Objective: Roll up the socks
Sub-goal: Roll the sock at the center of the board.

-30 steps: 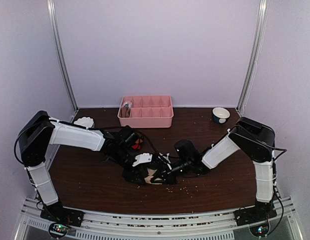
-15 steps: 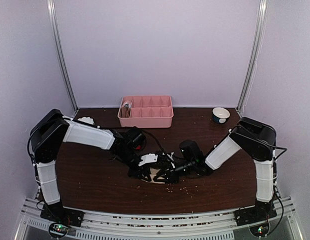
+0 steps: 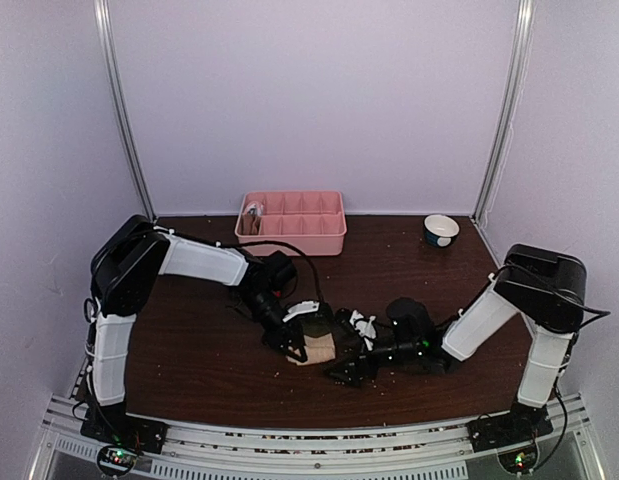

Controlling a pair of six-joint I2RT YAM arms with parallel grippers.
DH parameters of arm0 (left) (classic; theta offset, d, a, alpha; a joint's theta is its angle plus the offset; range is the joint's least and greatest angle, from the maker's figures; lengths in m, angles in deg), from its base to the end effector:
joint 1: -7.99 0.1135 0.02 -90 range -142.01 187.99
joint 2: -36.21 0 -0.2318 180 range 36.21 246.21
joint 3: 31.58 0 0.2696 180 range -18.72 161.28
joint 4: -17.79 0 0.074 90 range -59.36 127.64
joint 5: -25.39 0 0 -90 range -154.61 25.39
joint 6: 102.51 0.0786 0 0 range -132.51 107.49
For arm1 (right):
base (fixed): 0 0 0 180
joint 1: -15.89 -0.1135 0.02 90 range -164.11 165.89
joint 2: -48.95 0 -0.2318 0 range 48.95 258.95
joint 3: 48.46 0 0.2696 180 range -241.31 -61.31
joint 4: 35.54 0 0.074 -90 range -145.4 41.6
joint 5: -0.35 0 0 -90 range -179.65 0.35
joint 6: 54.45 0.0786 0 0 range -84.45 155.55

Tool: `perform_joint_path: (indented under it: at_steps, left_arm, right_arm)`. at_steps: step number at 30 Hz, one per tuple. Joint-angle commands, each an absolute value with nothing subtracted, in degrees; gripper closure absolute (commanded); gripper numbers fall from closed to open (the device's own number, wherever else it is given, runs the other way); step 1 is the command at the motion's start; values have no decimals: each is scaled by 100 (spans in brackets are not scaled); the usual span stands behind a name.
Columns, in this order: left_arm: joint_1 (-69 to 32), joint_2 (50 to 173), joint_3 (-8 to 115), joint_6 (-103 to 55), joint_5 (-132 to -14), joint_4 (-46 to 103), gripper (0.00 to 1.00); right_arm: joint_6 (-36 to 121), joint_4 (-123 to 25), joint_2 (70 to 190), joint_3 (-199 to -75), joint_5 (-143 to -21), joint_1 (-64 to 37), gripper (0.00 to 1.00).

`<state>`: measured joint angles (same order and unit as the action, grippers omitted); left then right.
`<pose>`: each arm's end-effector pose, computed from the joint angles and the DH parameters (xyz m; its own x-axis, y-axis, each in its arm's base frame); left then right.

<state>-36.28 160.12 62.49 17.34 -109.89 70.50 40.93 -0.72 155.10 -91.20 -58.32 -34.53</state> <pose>0.2474 -0.3192 0.0435 -0.3385 0.8191 -0.4631 0.8366 0.0367 -0.5465 0.1782 0.2797 0.0275 -0.3926 -0.3492 -0.8509 -0.9165 0.2261 0.3301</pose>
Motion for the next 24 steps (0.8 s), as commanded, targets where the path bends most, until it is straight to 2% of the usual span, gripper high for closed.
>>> perform_joint_path:
  at_steps: [1,5,10,13,16,21,24]
  left_arm:
    - [-3438,16435,6197,1416,-10242,7790,100]
    - [-3342,16512,6297,1453,-10369,7954,100]
    - [-3341,16950,6854,1557,-10373,8623,100]
    - [-3315,17151,7063,1520,-10268,8867,100]
    - [-3271,17376,7335,1508,-10175,9204,100]
    - [-3209,17802,7813,1500,-9939,9722,100]
    - [-3211,18021,7996,1430,-9734,9892,100]
  right_arm:
    - [3784,-380,14995,-8547,-7370,-3524,0]
    - [4123,79,14217,-8081,-8902,-3521,0]
    - [4349,1454,14389,-7833,-8966,-3385,0]
    - [3478,586,14426,-8235,-8630,-3497,0]
    - [2361,477,14382,-8200,-8744,-3967,0]
    - [1000,-551,14353,-8590,-8719,-4663,15]
    - [464,-926,14582,-8964,-8939,-4905,20]
